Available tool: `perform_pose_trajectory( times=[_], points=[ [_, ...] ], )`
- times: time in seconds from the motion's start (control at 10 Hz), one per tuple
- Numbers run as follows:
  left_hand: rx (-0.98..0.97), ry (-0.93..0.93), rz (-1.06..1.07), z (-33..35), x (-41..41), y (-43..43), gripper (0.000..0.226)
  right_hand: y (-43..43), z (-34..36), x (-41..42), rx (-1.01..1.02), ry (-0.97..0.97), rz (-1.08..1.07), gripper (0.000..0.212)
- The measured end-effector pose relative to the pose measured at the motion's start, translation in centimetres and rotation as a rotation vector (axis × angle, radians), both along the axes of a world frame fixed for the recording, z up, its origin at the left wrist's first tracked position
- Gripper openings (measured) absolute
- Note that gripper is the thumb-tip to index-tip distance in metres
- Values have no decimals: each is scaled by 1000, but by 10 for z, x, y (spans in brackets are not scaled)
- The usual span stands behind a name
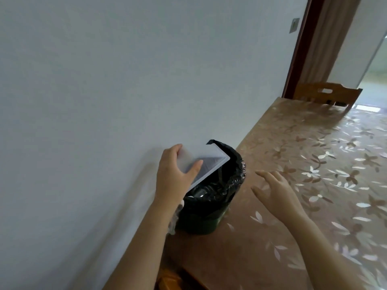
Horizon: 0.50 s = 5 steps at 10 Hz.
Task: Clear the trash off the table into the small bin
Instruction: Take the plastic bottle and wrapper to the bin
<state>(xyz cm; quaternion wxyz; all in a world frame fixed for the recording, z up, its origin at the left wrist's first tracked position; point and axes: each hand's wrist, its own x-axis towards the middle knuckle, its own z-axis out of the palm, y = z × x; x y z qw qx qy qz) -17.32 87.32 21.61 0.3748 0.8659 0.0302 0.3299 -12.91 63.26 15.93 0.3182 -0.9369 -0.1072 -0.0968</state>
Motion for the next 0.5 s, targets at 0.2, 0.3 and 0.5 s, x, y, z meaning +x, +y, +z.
perform_pose_trajectory(
  times=[0.2, 0.3, 0.5],
  points=[
    [41, 91, -1, -16, 58, -10, 60, -12, -7, -2, 39, 12, -52, 42],
    [107, 216, -4, -29, 74, -14, 60, -10, -5, -2, 39, 26, -58, 42],
    [233, 239, -58, -38, 62, -21, 60, 0, -8, -3, 53, 27, -29, 42]
  ],
)
